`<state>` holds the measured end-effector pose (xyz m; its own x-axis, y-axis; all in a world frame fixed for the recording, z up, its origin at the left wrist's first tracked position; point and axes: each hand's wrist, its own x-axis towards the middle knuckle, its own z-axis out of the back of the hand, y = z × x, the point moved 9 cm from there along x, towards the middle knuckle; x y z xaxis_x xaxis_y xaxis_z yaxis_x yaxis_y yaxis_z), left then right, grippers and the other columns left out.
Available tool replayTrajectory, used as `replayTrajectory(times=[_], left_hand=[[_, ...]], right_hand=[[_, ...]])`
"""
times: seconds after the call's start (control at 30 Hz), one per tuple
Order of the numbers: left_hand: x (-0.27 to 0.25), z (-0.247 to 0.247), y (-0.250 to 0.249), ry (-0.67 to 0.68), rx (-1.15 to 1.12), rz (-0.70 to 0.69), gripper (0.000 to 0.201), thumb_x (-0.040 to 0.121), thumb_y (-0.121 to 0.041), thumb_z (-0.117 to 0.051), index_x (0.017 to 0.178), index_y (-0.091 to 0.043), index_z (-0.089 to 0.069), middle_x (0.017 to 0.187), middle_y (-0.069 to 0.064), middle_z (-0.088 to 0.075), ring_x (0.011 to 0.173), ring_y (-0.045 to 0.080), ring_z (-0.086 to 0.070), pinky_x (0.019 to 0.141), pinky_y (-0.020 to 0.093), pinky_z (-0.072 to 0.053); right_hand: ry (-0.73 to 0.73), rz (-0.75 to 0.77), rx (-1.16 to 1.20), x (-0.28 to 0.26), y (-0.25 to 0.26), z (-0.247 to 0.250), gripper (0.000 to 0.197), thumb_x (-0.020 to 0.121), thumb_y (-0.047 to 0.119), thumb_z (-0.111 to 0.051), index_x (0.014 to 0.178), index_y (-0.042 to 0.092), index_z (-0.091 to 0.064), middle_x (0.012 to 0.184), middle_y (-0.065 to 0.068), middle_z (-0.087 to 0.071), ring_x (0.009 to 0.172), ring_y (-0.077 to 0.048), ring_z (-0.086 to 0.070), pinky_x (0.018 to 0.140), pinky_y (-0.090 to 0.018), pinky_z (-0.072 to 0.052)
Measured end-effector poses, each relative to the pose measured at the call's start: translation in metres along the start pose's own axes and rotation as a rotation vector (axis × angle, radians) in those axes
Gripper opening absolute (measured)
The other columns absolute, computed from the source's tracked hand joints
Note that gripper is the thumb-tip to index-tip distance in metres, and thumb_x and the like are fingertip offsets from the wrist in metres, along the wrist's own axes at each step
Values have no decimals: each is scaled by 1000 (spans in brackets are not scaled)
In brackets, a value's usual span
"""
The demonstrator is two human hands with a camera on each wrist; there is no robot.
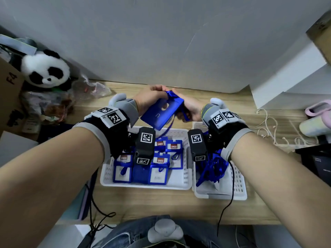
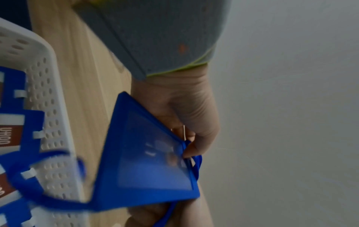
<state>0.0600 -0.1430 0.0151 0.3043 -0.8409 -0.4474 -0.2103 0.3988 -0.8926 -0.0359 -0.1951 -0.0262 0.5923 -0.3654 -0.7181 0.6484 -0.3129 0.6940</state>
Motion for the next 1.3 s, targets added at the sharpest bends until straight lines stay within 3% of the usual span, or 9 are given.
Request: replayTrajectory(times=[0.13,0.3,0.47,0.63,0.7,0.8,0.9,1.03,1.3], left_hand=[[5,11,5,-135,-79,-3,24,88,8,-48,84,-14,-58,60,1,-63,40,11,-54,48,18,-47],[11,16,31,-297,-112,111,30,90,2,-50,115,-14,-53,75,7,-59,40,10,-59,48,22,-52],[21,-1,57,-299,-122,218,41,87,-3,-60,126,-7,-47,88,6,-59,72,16,-59,70,32,-53],[31,-15,78,-272,-78,256,32,88,0,-58,120,4,-54,87,9,-61,72,16,-59,70,29,-52],[34,-20,86,-273,-69,281,26,93,-7,-55,117,3,-56,90,10,-62,71,15,-58,71,29,-51],[36,-30,96,-235,-68,325,12,96,-17,-51,101,-9,-59,90,6,-62,73,14,-59,78,31,-50],[38,-35,99,-216,-54,341,13,98,-22,-47,92,-15,-56,81,2,-63,73,14,-60,78,32,-51],[35,-47,100,-181,3,344,12,96,-26,-51,96,-16,-56,81,2,-63,71,13,-60,55,22,-54],[20,-57,104,-137,38,331,40,86,-14,-67,123,-9,-54,120,13,-63,104,30,-62,93,47,-50]], right_hand=[[-429,256,280,-11,34,66,42,88,52,-54,66,19,-41,40,10,-33,36,-8,-25,39,-17,-23],[-628,290,440,-14,29,112,37,90,46,-54,67,18,-48,52,2,-36,43,-13,-32,45,-24,-34],[-599,81,422,14,-20,129,36,94,41,-49,70,14,-44,60,-2,-47,51,-15,-46,54,-27,-45],[-479,-37,464,43,-60,137,31,93,42,-50,83,13,-55,84,-3,-60,75,-15,-56,91,-31,-48],[-401,-82,451,46,-69,135,34,94,42,-50,108,12,-57,110,-9,-59,100,-21,-58,98,-30,-42],[-367,-113,370,39,-73,133,56,97,39,-44,143,10,-31,142,-17,-43,131,-29,-43,106,-34,-36],[-366,-92,349,27,-73,134,45,100,32,-40,139,12,-36,124,-20,-58,109,-30,-60,95,-33,-47],[-346,-65,336,7,-78,133,21,98,25,-43,105,7,-52,76,-9,-60,60,-16,-58,49,-20,-52],[-62,-216,11,-14,-124,101,24,94,29,-53,80,11,-62,68,-1,-60,50,-5,-56,44,-13,-44]])
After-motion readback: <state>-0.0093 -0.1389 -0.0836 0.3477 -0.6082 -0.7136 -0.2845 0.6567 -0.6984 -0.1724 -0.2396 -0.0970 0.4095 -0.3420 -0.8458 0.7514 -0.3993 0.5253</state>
